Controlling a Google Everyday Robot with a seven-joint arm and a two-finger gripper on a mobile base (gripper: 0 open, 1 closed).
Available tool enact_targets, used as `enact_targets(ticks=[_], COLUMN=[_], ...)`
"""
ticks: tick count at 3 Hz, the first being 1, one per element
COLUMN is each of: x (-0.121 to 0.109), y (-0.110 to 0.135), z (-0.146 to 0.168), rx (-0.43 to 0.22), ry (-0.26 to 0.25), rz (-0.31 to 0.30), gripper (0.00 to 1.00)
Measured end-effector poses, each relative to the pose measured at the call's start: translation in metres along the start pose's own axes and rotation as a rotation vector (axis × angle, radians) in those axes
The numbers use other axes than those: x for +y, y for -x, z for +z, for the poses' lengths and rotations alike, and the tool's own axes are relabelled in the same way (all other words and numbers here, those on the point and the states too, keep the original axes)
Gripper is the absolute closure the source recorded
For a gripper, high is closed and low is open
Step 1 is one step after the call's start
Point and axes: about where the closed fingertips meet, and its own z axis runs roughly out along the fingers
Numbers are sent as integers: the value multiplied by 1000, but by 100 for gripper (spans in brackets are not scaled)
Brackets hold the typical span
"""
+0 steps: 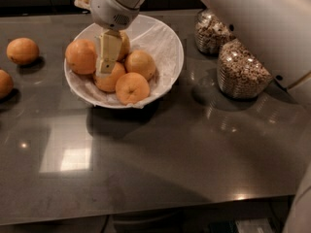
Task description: Pick orange from white bowl
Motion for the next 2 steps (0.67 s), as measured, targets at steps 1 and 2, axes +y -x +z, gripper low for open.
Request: enact_targets(ticks=[1, 2], x=[-1, -3], y=[-9, -9], z=[22, 27], rx=[-16, -31], ry=[25, 27], rz=[24, 24], gripper=[0, 0])
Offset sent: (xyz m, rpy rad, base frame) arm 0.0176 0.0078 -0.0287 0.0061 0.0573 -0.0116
